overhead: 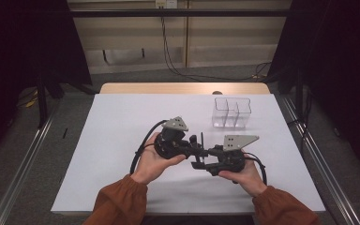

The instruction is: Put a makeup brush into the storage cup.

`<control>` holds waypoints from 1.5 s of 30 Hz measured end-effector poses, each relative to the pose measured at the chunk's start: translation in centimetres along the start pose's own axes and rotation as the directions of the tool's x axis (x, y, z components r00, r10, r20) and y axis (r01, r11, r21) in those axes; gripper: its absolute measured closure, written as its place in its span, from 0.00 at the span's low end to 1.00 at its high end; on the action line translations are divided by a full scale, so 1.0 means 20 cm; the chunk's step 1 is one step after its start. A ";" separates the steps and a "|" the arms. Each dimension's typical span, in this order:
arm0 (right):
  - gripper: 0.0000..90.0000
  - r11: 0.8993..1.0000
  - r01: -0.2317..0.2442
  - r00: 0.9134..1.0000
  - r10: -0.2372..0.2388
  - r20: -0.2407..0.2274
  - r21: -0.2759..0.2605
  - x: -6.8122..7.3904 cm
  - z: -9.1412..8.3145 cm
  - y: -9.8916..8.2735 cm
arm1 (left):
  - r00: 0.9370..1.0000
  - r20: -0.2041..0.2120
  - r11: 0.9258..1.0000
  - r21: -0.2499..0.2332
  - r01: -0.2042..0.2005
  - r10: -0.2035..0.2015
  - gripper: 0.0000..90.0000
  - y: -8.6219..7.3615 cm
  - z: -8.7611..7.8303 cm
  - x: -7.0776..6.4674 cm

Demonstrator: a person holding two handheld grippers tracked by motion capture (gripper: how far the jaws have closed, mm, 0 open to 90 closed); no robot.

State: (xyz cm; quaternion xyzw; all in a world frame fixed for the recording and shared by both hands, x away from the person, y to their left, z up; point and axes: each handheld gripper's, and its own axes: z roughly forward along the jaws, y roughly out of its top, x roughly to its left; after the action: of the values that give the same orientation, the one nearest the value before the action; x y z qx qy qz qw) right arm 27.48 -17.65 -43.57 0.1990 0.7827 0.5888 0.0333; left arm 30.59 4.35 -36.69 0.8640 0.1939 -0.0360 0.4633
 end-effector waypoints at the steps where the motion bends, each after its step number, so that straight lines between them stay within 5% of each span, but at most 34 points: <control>1: 0.72 1.000 -0.003 1.000 0.003 -0.002 -0.004 0.00 0.00 0.00 | 1.000 -0.002 1.000 -0.001 0.000 0.000 0.88 0.00 0.00 0.00; 8: 0.88 1.000 -0.019 1.000 0.019 -0.004 -0.018 0.00 -0.01 0.00 | 1.000 0.007 1.000 -0.006 -0.001 0.001 0.88 0.00 0.01 0.00; 22: 0.89 1.000 -0.020 1.000 0.020 0.015 -0.011 0.00 -0.01 -0.01 | 1.000 0.021 0.999 -0.034 0.004 -0.004 0.87 -0.02 0.02 0.01; 38: 0.89 1.000 -0.022 0.998 0.024 0.066 -0.022 -0.03 -0.05 -0.01 | 0.999 -0.035 0.995 -0.097 0.002 -0.005 0.45 -0.04 -0.03 0.02; 45: 0.89 0.999 -0.031 0.996 0.033 0.088 -0.034 -0.04 -0.07 -0.01 | 0.991 -0.128 0.990 -0.140 0.012 -0.030 0.24 -0.09 -0.10 0.05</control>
State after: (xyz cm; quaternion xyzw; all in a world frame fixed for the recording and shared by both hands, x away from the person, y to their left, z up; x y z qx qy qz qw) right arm 27.74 -19.26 -43.48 0.2369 0.7675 0.5925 0.0619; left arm 30.66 7.11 -37.18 0.8282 0.2347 0.0292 0.5082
